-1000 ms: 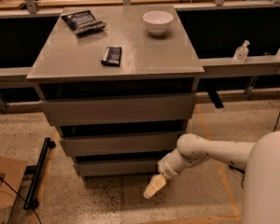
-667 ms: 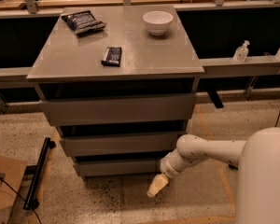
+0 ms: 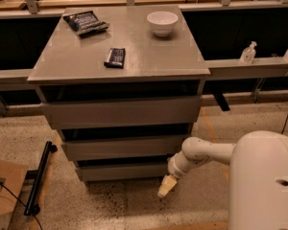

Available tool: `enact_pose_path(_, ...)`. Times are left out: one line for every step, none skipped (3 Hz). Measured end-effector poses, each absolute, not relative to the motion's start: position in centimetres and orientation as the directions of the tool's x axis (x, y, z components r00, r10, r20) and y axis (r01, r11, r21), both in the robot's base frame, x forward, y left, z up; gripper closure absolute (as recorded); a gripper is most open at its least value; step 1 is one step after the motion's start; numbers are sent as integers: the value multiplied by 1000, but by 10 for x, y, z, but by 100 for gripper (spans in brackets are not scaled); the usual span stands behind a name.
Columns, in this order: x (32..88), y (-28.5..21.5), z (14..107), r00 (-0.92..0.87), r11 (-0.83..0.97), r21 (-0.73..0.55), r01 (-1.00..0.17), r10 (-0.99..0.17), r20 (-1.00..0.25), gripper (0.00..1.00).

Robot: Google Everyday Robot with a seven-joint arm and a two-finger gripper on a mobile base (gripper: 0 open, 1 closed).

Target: Open bottom drawer

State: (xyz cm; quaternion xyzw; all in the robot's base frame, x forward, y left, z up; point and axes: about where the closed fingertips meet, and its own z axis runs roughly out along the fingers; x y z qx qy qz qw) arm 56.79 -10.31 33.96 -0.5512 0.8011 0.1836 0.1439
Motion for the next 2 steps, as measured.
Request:
enact_pose_path(592, -104, 324, -348, 318, 146, -937, -800, -488, 0)
enact_pose_path(608, -106, 328, -345, 328, 124, -936, -795, -500, 0)
